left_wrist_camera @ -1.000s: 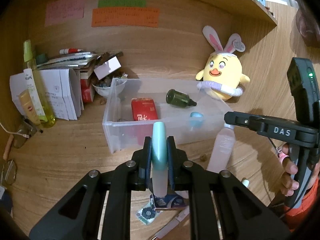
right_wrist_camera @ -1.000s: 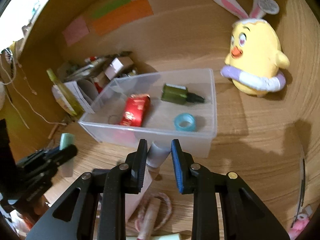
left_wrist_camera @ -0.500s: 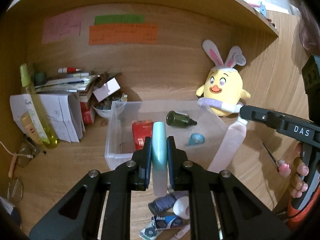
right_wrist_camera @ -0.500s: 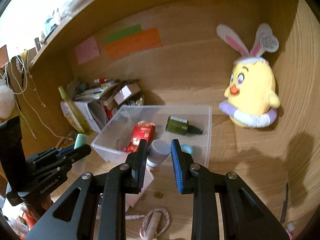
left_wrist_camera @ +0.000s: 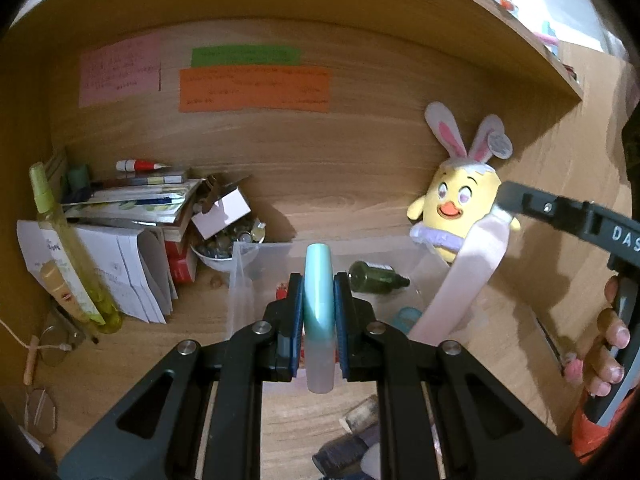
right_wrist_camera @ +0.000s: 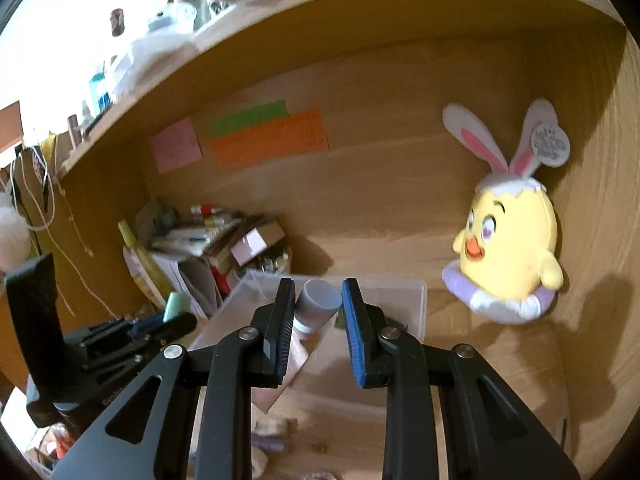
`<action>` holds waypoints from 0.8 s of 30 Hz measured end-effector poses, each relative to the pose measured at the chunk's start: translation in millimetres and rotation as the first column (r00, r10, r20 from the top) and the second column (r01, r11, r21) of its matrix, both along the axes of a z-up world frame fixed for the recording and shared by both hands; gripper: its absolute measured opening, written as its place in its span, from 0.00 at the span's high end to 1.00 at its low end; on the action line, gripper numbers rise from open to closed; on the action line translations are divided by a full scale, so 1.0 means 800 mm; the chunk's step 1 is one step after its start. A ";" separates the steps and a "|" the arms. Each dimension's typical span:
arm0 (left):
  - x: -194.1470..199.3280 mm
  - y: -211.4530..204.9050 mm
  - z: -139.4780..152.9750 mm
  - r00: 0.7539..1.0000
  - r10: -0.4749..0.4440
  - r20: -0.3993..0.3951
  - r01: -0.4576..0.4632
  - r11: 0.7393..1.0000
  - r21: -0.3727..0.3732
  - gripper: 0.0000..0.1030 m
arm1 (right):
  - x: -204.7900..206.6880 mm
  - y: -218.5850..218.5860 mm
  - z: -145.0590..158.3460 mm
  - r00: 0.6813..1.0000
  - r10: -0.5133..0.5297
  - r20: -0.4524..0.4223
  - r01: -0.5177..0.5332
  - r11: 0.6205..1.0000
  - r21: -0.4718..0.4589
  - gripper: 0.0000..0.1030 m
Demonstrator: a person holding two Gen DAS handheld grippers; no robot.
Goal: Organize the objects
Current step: 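Carry both tubes into the clear bin and open both grippers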
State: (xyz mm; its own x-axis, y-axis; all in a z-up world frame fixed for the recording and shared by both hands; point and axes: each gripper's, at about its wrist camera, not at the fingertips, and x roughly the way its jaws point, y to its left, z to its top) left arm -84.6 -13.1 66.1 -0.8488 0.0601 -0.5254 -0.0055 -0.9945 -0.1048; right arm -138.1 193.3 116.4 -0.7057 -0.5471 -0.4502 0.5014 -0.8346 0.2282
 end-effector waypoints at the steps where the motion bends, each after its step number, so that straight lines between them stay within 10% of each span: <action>1: -0.005 -0.002 0.000 1.000 0.004 0.003 -0.004 1.000 0.004 0.87 | -0.003 -0.001 0.004 1.000 -0.002 -0.009 0.002 1.000 -0.006 0.79; 24: -0.095 -0.008 -0.079 0.984 0.052 0.168 -0.039 0.996 -0.078 0.87 | -0.085 -0.029 -0.102 0.984 -0.050 0.174 0.029 0.993 0.119 0.79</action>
